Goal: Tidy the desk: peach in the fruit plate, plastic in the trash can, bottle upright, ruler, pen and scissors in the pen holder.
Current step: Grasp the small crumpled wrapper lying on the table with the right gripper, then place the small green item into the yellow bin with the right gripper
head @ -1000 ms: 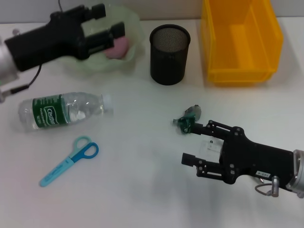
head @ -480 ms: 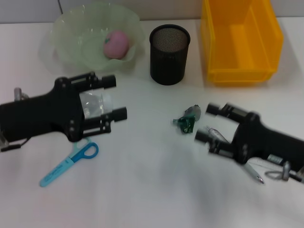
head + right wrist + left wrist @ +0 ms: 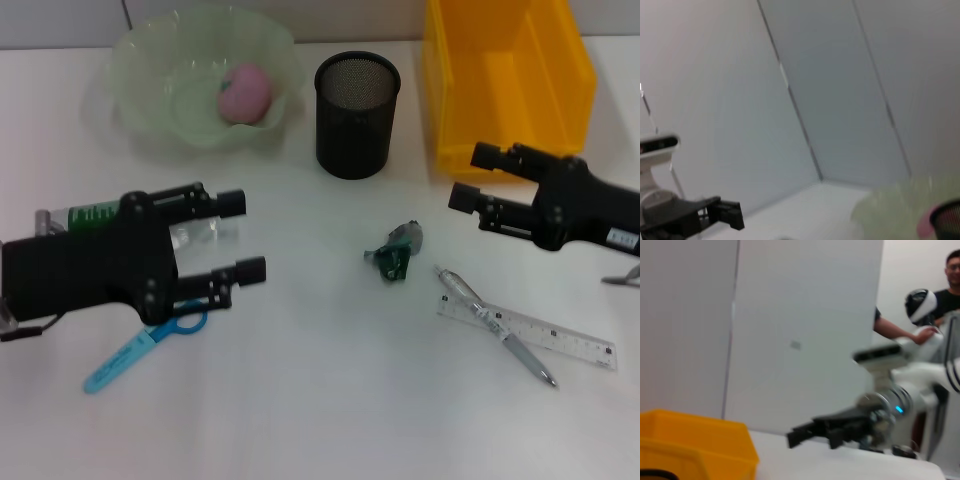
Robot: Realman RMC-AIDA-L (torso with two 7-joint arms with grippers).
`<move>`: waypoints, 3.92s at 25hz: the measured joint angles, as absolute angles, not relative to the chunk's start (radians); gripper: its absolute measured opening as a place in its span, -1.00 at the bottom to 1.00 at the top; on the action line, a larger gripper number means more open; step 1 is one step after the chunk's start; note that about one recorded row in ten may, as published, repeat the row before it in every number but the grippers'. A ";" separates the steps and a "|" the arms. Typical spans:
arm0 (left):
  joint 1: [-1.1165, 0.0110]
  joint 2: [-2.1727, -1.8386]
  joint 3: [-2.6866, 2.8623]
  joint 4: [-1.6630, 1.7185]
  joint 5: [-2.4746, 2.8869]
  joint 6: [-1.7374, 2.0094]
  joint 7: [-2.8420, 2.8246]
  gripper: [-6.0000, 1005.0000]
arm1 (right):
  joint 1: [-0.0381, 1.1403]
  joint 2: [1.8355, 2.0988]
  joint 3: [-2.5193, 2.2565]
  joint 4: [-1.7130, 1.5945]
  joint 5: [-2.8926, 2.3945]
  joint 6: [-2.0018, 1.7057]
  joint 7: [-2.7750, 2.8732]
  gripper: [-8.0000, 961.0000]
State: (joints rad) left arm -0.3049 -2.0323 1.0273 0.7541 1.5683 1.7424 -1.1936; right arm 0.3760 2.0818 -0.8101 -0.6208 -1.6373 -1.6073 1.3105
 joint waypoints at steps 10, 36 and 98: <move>-0.318 -2.058 1.026 0.752 1.671 1.774 -1.185 0.41 | 0.528 2.079 -0.902 -1.065 -2.121 -1.610 1.937 0.59; -0.341 -2.065 1.018 0.727 1.668 1.765 -1.181 0.41 | 0.746 2.089 -1.356 -1.054 -2.451 -1.393 2.410 0.59; -0.364 -2.063 1.005 0.701 1.666 1.715 -1.152 0.41 | 0.676 2.090 -1.543 -1.066 -2.313 -1.214 2.369 -0.99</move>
State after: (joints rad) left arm -0.3641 -2.0631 1.0049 0.7010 1.6662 1.7151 -1.1515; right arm 0.6763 2.0897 -1.5434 -1.0655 -2.3129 -1.2135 2.3690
